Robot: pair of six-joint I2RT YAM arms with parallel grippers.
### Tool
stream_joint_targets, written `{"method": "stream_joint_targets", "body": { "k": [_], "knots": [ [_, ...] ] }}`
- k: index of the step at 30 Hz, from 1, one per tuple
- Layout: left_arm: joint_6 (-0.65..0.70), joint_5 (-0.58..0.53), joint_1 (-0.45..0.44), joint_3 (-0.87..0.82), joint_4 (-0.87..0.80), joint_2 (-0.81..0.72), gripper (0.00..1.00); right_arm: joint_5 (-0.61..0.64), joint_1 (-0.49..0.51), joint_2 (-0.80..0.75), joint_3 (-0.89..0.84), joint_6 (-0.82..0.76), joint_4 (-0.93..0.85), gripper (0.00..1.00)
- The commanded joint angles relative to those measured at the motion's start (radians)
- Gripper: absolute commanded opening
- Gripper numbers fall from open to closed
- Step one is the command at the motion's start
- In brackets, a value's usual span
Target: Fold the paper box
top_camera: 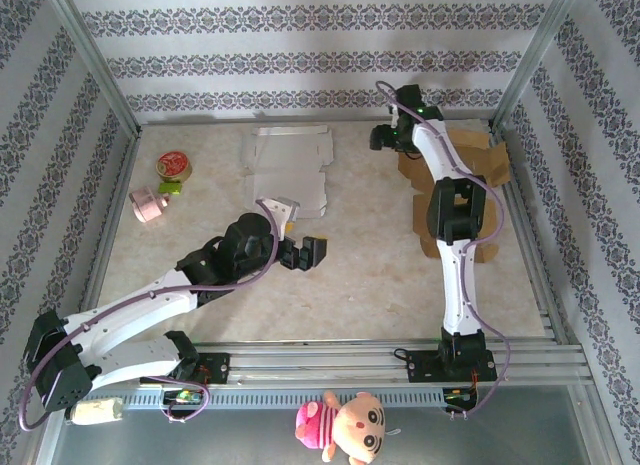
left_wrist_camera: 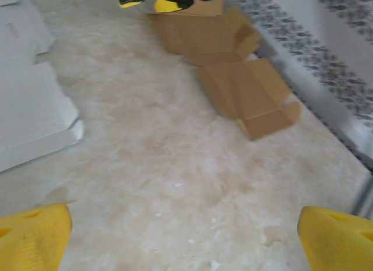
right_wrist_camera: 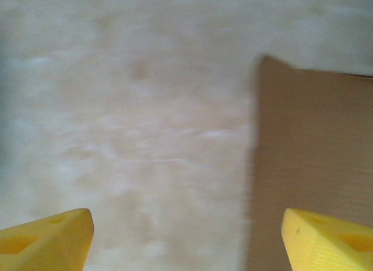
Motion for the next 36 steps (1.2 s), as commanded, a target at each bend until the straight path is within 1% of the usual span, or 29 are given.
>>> {"method": "stream_joint_targets", "body": {
  "k": [1, 4, 7, 11, 12, 13, 17, 20, 21, 23, 27, 30, 31, 33, 36],
  "knots": [
    [-0.052, -0.129, 0.013, 0.041, -0.113, -0.006, 0.99, -0.146, 0.068, 0.031, 0.072, 0.076, 0.011, 0.84],
    [-0.083, -0.119, 0.036, 0.047, -0.138, -0.004, 0.99, -0.220, 0.093, 0.115, 0.188, 0.177, 0.027, 0.84],
    [-0.102, -0.113, 0.055, 0.041, -0.149, -0.022, 0.99, -0.252, 0.122, 0.176, 0.238, 0.263, 0.086, 0.82],
    [-0.124, -0.122, 0.071, 0.024, -0.163, -0.056, 0.99, -0.242, 0.146, 0.225, 0.251, 0.356, 0.172, 0.79],
    [-0.128, -0.121, 0.075, 0.018, -0.164, -0.069, 0.99, -0.241, 0.148, 0.235, 0.251, 0.380, 0.190, 0.76],
    [-0.133, -0.118, 0.080, 0.010, -0.163, -0.081, 0.99, -0.230, 0.147, 0.247, 0.255, 0.403, 0.200, 0.75],
    [-0.162, -0.089, 0.105, -0.029, -0.124, -0.131, 0.99, -0.199, 0.144, 0.275, 0.254, 0.451, 0.196, 0.74],
    [-0.190, -0.067, 0.130, -0.051, -0.105, -0.161, 0.99, -0.276, 0.147, 0.305, 0.263, 0.477, 0.206, 0.64],
    [-0.201, -0.064, 0.140, -0.053, -0.107, -0.169, 0.99, -0.302, 0.151, 0.320, 0.275, 0.479, 0.198, 0.60],
    [-0.223, -0.063, 0.157, -0.055, -0.120, -0.178, 0.99, -0.311, 0.158, 0.341, 0.299, 0.472, 0.169, 0.51],
    [-0.252, -0.060, 0.178, -0.060, -0.136, -0.194, 0.99, -0.290, 0.160, 0.345, 0.285, 0.463, 0.153, 0.28],
    [-0.271, -0.041, 0.196, -0.062, -0.144, -0.197, 0.99, -0.310, 0.157, 0.338, 0.288, 0.448, 0.151, 0.05],
    [-0.273, -0.030, 0.205, -0.058, -0.154, -0.193, 0.99, -0.320, 0.156, 0.328, 0.287, 0.430, 0.144, 0.00],
    [-0.278, -0.010, 0.233, -0.045, -0.180, -0.181, 0.99, -0.334, 0.159, 0.290, 0.265, 0.375, 0.123, 0.00],
    [-0.268, 0.040, 0.300, -0.001, -0.243, -0.148, 0.99, -0.373, 0.163, 0.167, 0.117, 0.258, 0.119, 0.00]
  ]
}}
